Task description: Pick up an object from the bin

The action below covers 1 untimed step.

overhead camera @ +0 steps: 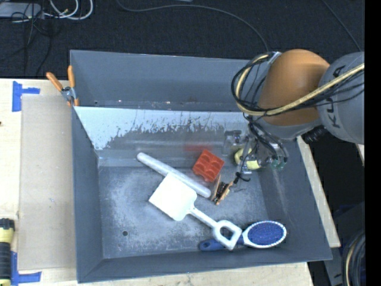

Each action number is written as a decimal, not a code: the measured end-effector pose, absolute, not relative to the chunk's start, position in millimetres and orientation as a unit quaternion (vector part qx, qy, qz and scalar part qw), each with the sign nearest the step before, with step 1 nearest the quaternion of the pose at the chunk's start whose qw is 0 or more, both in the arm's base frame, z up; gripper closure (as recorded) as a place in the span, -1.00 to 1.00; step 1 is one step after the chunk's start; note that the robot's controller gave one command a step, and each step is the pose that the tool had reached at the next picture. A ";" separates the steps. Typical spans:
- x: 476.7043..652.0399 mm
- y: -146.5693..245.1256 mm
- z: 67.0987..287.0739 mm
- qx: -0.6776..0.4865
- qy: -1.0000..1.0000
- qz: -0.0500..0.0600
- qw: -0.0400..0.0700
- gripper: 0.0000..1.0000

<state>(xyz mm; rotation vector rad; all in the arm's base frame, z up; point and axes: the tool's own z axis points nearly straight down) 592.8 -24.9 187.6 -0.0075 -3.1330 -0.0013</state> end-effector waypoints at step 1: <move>594.2 -24.9 192.5 -0.002 -1.000 0.000 0.000 -1.00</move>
Offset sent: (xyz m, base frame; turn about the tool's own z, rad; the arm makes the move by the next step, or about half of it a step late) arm -0.0323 -0.0301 -0.1176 0.1668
